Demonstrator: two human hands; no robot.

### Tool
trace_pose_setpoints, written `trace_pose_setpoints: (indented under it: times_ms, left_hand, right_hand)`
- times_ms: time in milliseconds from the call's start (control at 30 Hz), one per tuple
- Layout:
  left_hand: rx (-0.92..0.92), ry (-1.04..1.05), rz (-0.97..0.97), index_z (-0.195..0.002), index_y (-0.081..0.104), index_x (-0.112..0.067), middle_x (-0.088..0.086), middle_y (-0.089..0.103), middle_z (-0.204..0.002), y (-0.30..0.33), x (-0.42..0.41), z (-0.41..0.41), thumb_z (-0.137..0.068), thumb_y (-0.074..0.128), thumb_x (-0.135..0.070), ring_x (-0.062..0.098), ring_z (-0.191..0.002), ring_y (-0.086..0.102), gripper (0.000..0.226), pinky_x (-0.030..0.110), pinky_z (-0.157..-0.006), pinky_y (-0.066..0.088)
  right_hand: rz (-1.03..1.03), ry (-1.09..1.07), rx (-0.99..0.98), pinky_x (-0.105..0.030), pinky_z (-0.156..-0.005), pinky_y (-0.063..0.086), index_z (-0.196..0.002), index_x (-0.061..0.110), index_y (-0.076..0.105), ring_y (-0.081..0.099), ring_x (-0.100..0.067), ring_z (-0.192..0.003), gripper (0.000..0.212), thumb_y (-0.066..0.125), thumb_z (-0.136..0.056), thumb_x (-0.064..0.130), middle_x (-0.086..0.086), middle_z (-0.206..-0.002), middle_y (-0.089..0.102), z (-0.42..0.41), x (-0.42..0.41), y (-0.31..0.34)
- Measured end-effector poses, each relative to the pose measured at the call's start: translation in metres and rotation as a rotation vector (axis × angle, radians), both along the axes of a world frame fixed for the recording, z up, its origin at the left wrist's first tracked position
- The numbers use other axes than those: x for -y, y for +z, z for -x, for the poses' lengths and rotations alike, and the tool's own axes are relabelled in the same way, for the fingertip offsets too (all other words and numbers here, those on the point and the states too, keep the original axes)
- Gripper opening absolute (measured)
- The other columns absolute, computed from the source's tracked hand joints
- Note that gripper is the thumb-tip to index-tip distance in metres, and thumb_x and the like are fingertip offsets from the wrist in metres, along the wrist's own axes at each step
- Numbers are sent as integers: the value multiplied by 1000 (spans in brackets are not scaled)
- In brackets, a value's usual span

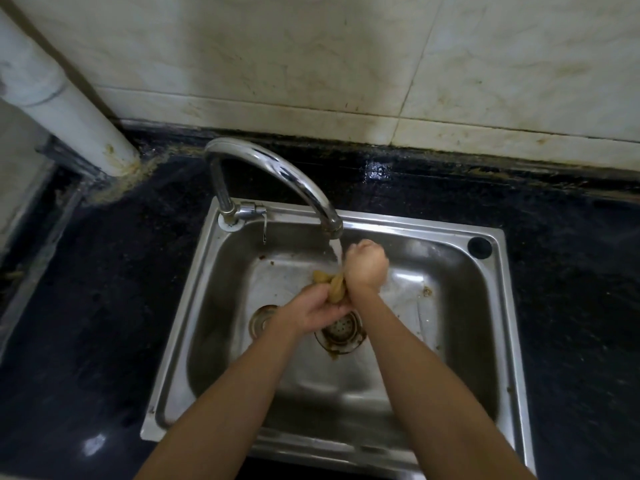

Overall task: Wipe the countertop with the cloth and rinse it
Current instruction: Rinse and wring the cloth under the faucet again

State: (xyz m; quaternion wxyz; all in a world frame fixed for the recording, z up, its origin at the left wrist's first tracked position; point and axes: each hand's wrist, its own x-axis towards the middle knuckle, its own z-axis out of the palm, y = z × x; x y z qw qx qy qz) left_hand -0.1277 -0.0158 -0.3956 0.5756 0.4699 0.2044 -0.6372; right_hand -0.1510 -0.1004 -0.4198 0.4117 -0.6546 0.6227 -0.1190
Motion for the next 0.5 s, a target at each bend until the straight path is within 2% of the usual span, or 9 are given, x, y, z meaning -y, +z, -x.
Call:
trace_pose_setpoints:
  times_ms: [67,133,200,233,300,367,400,467,500]
  left_hand:
    - [-37,34,6,-116,55,3,23,60,-109,-2,-9,-3,-97,39,-9,30,-104,58,27,43,-93,48]
    - [-24,137,-59,-117,53,3,24,57,-116,-14,-17,-18,-97,42,-13,32,-111,54,28,44,-100,41]
    - [34,182,-167,-99,57,-2,19,58,-100,-18,-28,-35,-96,44,-16,27,-93,57,20,35,-88,46]
    - [80,197,-233,-88,56,-6,14,55,-90,-19,-32,-42,-94,46,-18,23,-82,54,16,30,-77,46]
    - [203,187,-355,-80,53,-13,7,47,-81,-21,-41,-56,-91,51,-20,18,-76,49,13,28,-63,43]
    - [324,229,-375,-94,55,-12,5,47,-80,-22,-48,-70,-93,48,-19,15,-69,55,10,20,-50,45]
    - [358,262,-320,-108,55,-10,6,53,-85,-21,-48,-78,-95,44,-19,13,-70,59,20,18,-52,47]
    - [315,299,-166,-129,46,-5,11,56,-121,-15,-40,-91,-98,33,-20,19,-108,57,36,28,-87,45]
    - [290,302,-108,-126,47,-4,12,48,-134,-10,-34,-95,-99,30,-19,23,-124,47,35,33,-100,36]
  right_hand:
    - [-197,-9,79,-28,-65,40,-57,15,49,55,-24,-71,32,55,-88,21,-2,-61,52,1,4,-5]
    - [-501,-77,264,-31,-68,46,-73,12,59,58,-25,-74,22,55,-86,28,-8,-72,60,0,4,-8]
    - [-717,-107,396,-36,-70,52,-101,10,63,63,-27,-80,31,55,-83,33,-14,-90,66,1,1,-8]
    - [-751,-88,457,-36,-69,53,-104,11,63,64,-27,-80,30,55,-84,32,-13,-90,67,2,1,-4]
    - [-728,-10,525,-31,-61,51,-87,14,63,62,-21,-68,16,52,-90,24,-5,-74,66,4,1,9]
    - [-671,40,567,-26,-52,44,-73,16,56,55,-18,-59,21,48,-92,18,-3,-64,59,3,3,18]
    - [-630,59,575,-25,-49,42,-73,15,54,53,-19,-57,21,46,-92,16,-5,-64,57,4,4,23]
    - [-580,106,565,-24,-41,37,-77,13,52,49,-19,-49,21,42,-95,17,-7,-60,52,5,3,29]
    - [-560,117,532,-24,-40,35,-77,14,52,47,-16,-45,21,42,-95,18,-5,-57,50,8,3,31]
